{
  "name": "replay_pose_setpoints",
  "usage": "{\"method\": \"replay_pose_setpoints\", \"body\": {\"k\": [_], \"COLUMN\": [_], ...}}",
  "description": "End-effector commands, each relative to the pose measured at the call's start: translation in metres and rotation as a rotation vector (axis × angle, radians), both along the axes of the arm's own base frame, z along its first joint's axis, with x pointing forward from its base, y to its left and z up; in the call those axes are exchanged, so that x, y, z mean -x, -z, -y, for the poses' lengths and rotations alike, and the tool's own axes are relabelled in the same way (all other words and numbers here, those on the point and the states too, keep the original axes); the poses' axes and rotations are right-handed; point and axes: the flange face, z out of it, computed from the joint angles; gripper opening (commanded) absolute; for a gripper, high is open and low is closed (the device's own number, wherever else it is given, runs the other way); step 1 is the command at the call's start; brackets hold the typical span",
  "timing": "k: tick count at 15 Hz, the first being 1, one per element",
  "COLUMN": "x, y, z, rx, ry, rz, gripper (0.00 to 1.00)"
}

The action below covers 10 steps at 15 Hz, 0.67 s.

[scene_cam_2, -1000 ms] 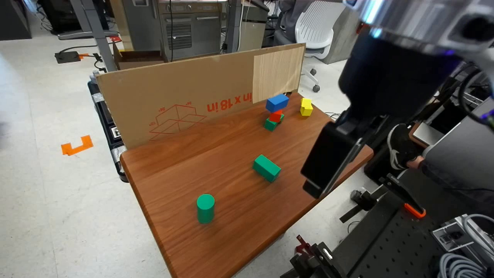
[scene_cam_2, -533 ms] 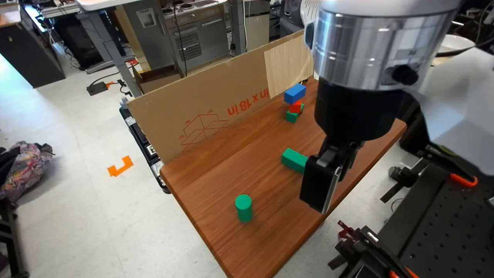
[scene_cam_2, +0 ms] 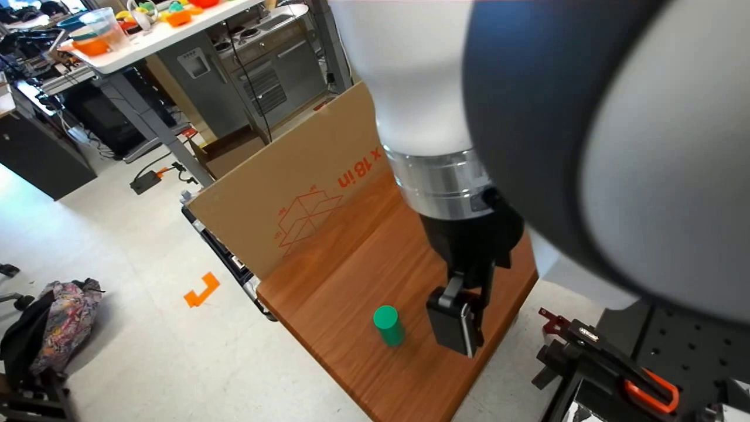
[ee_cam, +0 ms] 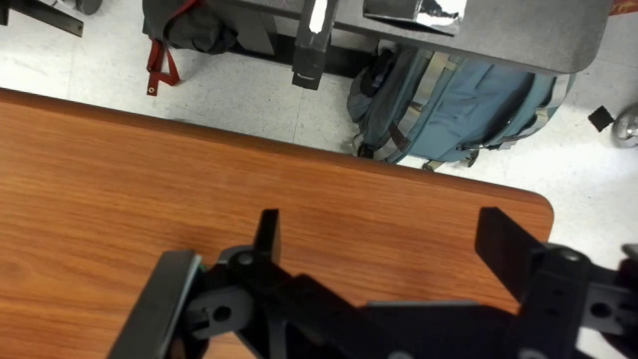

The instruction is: Stack up the two green blocks

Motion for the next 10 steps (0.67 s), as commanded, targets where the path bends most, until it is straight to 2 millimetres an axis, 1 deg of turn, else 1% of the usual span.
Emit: {"method": "replay_pose_setpoints", "body": {"k": [1,5,10], "x": [-0.021,-0.037,-0.047], "y": [0.012,0.017,0.029], "z": [-0.014,-0.029,-0.050], "rx": [0.031,0.041,0.057], "ry": [0.017,0.022,0.005], "rz": [-0.007,0.024,0.047], "gripper": [1.00,1.00,1.00]}}
